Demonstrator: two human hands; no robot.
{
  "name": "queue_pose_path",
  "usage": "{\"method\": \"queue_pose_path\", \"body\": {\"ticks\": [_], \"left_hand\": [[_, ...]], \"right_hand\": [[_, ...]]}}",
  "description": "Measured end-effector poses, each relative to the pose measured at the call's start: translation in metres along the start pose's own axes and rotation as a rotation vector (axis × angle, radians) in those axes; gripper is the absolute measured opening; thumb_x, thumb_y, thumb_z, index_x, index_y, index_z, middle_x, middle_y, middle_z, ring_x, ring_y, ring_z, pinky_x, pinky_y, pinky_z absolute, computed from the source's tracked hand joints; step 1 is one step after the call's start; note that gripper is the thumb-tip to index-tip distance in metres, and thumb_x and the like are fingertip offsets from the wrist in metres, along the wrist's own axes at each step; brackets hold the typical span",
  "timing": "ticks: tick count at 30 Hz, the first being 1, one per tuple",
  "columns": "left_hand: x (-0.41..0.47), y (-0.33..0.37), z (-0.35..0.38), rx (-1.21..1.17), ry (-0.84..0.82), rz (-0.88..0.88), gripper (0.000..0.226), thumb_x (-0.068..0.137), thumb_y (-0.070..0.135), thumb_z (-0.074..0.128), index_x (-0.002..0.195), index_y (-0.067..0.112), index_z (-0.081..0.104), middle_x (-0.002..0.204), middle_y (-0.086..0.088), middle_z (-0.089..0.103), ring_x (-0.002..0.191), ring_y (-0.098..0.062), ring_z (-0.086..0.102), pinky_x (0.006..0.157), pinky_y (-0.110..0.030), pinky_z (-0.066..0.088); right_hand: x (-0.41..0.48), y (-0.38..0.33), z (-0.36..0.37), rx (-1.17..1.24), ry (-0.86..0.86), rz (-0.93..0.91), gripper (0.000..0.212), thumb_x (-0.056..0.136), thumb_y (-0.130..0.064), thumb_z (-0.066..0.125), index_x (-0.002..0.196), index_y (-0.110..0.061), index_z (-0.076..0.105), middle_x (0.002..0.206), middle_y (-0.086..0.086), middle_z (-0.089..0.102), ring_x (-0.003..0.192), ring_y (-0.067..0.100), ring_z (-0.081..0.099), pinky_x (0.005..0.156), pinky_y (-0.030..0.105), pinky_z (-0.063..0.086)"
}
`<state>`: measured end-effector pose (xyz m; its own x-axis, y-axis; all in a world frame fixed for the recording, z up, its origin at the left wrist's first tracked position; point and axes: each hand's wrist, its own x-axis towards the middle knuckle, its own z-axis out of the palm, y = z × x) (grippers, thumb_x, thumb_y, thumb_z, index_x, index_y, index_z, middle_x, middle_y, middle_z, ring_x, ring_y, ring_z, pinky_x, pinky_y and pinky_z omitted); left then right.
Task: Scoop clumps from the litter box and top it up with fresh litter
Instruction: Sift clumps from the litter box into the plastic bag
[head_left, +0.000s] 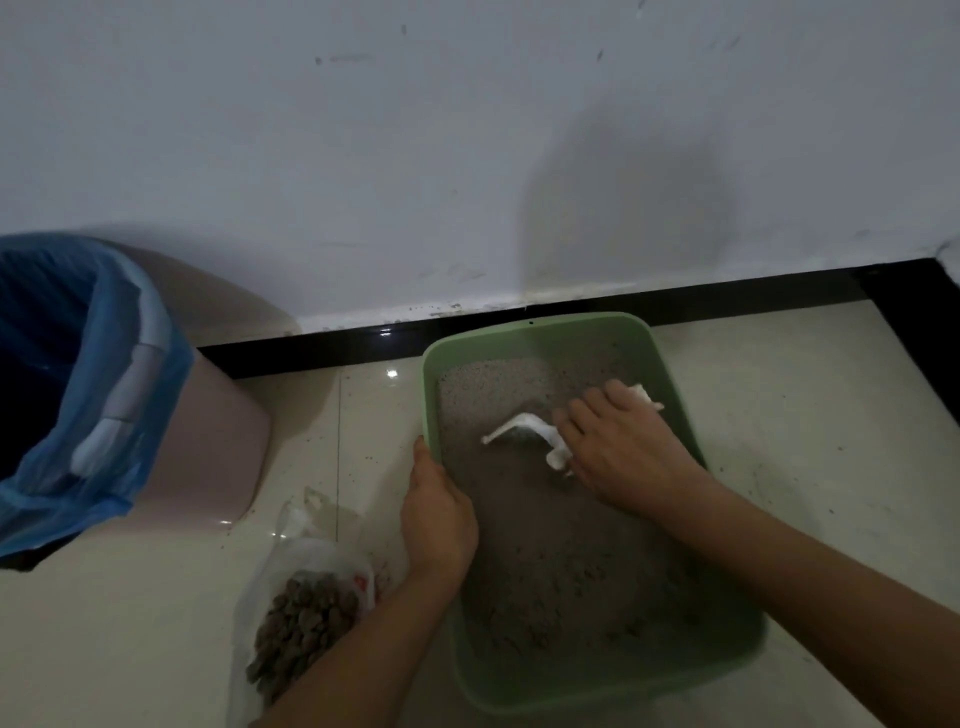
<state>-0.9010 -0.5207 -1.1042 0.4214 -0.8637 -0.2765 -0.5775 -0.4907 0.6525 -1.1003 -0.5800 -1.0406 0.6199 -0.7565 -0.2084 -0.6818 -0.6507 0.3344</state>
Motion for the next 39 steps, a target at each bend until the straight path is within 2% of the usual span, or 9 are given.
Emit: {"method": "queue_pose_path", "body": {"ticks": [5, 10, 16, 20, 24, 29, 31, 34, 39], "left_hand": [[-0.001, 0.000, -0.004, 0.011, -0.009, 0.020, 0.058, 0.101, 0.011, 0.036, 0.155, 0.011, 0.016, 0.131, -0.017, 0.056, 0.110, -0.034, 0.058, 0.092, -0.040, 0.047], [-0.008, 0.002, -0.009, -0.036, 0.005, 0.065, 0.053, 0.104, 0.017, 0.034, 0.153, 0.006, 0.019, 0.125, -0.020, 0.059, 0.105, -0.033, 0.059, 0.082, -0.029, 0.041], [-0.030, -0.015, -0.015, -0.075, -0.074, 0.058, 0.052, 0.106, 0.030, 0.026, 0.155, 0.025, 0.010, 0.066, 0.003, 0.046, 0.059, -0.011, 0.048, 0.051, -0.022, 0.035], [-0.063, -0.021, -0.018, -0.188, -0.077, 0.016, 0.049, 0.107, 0.031, 0.024, 0.154, 0.024, 0.017, 0.072, 0.021, 0.025, 0.062, 0.010, 0.024, 0.056, -0.009, 0.021], [-0.065, -0.024, -0.016, -0.256, -0.056, -0.013, 0.047, 0.107, 0.030, 0.025, 0.154, 0.024, 0.022, 0.087, 0.018, 0.039, 0.067, 0.016, 0.022, 0.077, -0.018, 0.031], [-0.063, -0.025, -0.011, -0.273, -0.047, -0.041, 0.047, 0.107, 0.030, 0.025, 0.154, 0.024, 0.024, 0.107, 0.011, 0.056, 0.079, 0.010, 0.038, 0.082, -0.014, 0.030], [-0.062, -0.026, -0.009, -0.261, -0.036, -0.030, 0.047, 0.107, 0.030, 0.025, 0.153, 0.023, 0.026, 0.133, -0.004, 0.056, 0.104, -0.004, 0.048, 0.088, -0.019, 0.027], [-0.061, -0.029, -0.005, -0.248, -0.027, -0.031, 0.047, 0.107, 0.031, 0.026, 0.153, 0.023, 0.027, 0.143, -0.006, 0.050, 0.126, -0.020, 0.046, 0.092, -0.021, 0.026], [-0.064, -0.026, -0.009, -0.258, -0.020, 0.014, 0.047, 0.107, 0.030, 0.028, 0.152, 0.018, 0.030, 0.129, -0.007, 0.056, 0.100, -0.003, 0.048, 0.100, -0.022, 0.029]], "right_hand": [[-0.034, 0.008, -0.020, -0.048, -0.011, 0.206, 0.065, 0.079, -0.035, 0.074, 0.137, -0.011, 0.055, 0.095, 0.017, 0.067, 0.084, 0.031, 0.059, 0.081, 0.041, 0.039], [-0.069, -0.004, -0.027, -0.082, -0.035, 0.054, 0.063, 0.082, -0.038, 0.070, 0.138, -0.014, 0.054, 0.099, 0.015, 0.067, 0.087, 0.030, 0.059, 0.085, 0.042, 0.040], [-0.091, -0.005, -0.018, -0.122, -0.230, 0.047, 0.045, 0.097, -0.034, 0.049, 0.140, -0.020, 0.047, 0.113, 0.010, 0.062, 0.103, 0.028, 0.054, 0.093, 0.042, 0.034], [-0.098, -0.008, 0.005, -0.050, -0.278, 0.034, 0.045, 0.095, -0.042, 0.050, 0.138, -0.030, 0.050, 0.114, 0.002, 0.061, 0.107, 0.022, 0.052, 0.094, 0.041, 0.032], [-0.089, -0.010, 0.022, 0.104, -0.327, 0.013, 0.046, 0.097, -0.054, 0.040, 0.139, -0.037, 0.049, 0.112, -0.004, 0.063, 0.108, 0.017, 0.053, 0.098, 0.040, 0.030], [-0.078, -0.060, 0.060, 0.558, -0.295, 0.027, 0.044, 0.097, -0.053, 0.036, 0.135, -0.041, 0.055, 0.093, -0.002, 0.064, 0.098, 0.017, 0.058, 0.098, 0.040, 0.034], [-0.078, -0.072, 0.071, 0.656, -0.278, 0.059, 0.046, 0.096, -0.056, 0.035, 0.135, -0.043, 0.055, 0.091, -0.001, 0.063, 0.095, 0.018, 0.059, 0.095, 0.039, 0.036], [-0.082, -0.077, 0.083, 0.800, -0.202, 0.101, 0.045, 0.097, -0.058, 0.036, 0.130, -0.042, 0.060, 0.090, -0.004, 0.067, 0.092, 0.016, 0.060, 0.093, 0.038, 0.035], [-0.096, -0.087, 0.095, 1.085, -0.069, 0.114, 0.047, 0.094, -0.067, 0.037, 0.127, -0.045, 0.062, 0.081, -0.016, 0.067, 0.074, -0.002, 0.057, 0.077, 0.031, 0.040]]}}
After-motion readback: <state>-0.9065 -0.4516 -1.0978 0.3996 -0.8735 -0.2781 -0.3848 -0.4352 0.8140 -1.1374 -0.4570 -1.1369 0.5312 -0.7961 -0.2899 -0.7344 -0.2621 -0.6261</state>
